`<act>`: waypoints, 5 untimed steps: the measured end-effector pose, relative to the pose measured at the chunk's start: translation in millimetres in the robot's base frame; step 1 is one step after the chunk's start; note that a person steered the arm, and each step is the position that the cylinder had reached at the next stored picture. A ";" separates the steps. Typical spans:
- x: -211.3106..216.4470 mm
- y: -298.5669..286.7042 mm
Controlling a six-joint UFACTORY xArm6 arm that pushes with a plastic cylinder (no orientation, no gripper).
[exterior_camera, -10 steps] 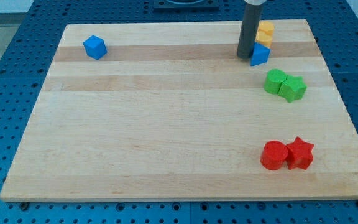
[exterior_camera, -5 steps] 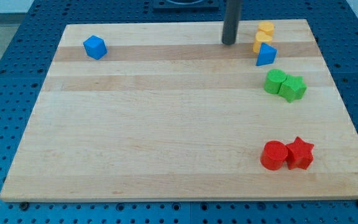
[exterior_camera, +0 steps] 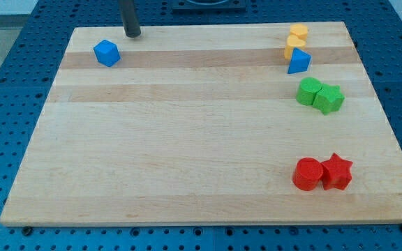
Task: Point your arm to the blue cube
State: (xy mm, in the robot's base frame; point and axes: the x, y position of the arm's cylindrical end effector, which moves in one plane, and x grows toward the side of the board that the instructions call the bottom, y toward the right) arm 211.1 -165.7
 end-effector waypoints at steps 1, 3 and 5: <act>0.3 -17.7; 56.4 -91.5; 57.5 -76.1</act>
